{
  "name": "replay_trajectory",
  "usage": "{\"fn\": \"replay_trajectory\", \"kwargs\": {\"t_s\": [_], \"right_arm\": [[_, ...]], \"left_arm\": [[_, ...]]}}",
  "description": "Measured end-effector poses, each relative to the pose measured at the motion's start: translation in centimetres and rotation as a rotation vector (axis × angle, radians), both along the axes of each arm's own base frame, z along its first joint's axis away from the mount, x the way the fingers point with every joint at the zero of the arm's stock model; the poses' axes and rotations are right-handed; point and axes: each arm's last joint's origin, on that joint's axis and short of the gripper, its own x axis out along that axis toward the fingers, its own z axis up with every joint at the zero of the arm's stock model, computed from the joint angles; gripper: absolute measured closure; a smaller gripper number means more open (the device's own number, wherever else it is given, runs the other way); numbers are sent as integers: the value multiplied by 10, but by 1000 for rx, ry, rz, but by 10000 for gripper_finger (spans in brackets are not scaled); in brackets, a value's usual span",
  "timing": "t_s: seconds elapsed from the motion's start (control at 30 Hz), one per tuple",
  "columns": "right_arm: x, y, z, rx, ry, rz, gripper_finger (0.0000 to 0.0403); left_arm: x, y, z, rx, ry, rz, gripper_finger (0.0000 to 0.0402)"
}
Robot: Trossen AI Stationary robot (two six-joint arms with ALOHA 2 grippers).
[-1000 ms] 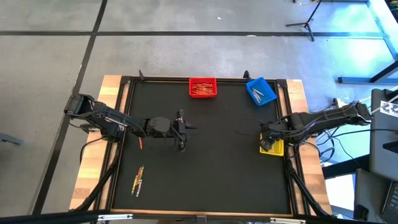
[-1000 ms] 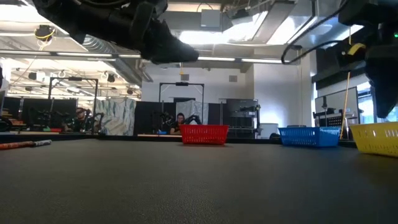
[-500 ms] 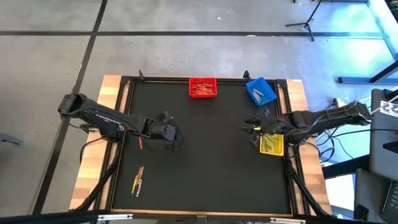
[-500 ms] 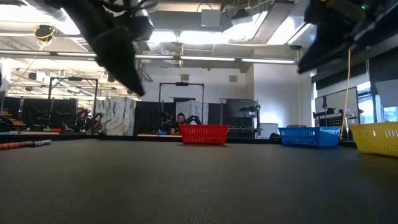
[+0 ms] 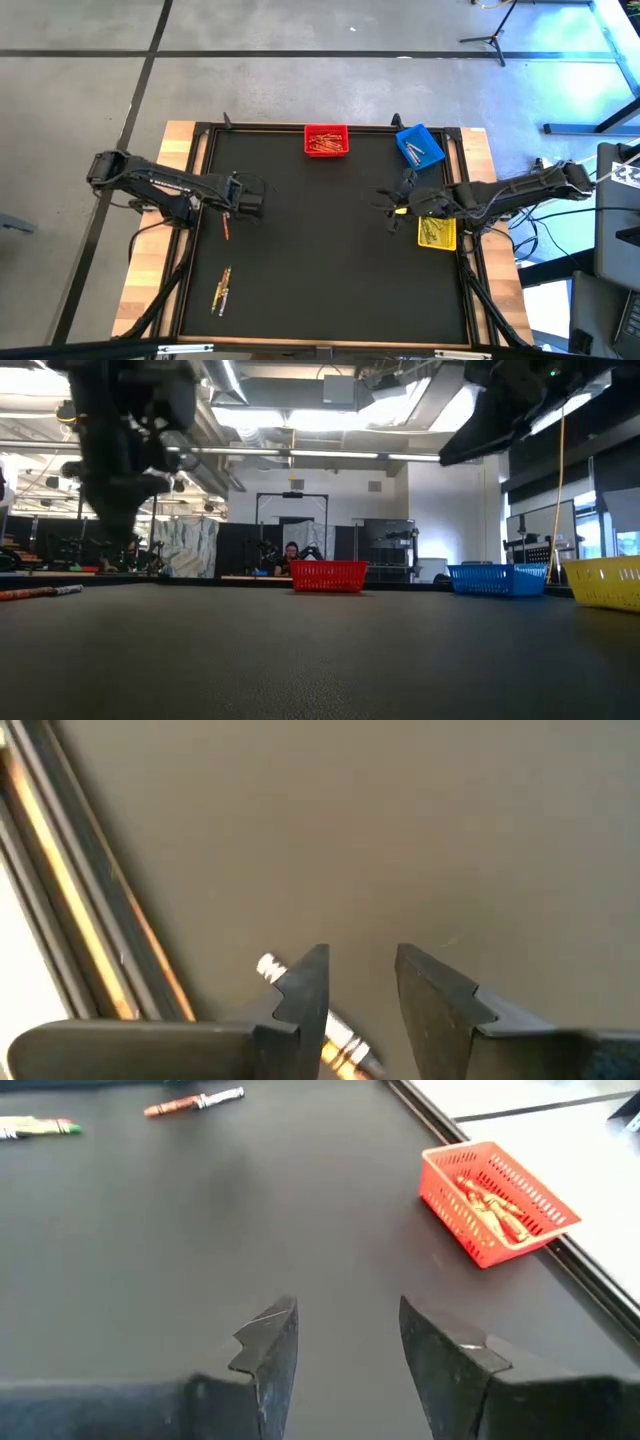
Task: Sort crayons
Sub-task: Put the black crayon into the blue bin
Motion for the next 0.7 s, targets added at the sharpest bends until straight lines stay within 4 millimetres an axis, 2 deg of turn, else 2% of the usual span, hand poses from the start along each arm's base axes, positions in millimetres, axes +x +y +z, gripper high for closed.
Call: {"fn": "replay_trajectory", "kwargs": {"t_s": [0.27,0.7], "right_arm": [[17,2,-22,-56,102,-16,230],[24,3,-24,-70,83,-8,230]], "left_arm": [[-21,12,-28,-74,82,152,292],[-33,16,-54,-132,58,235,292]]}}
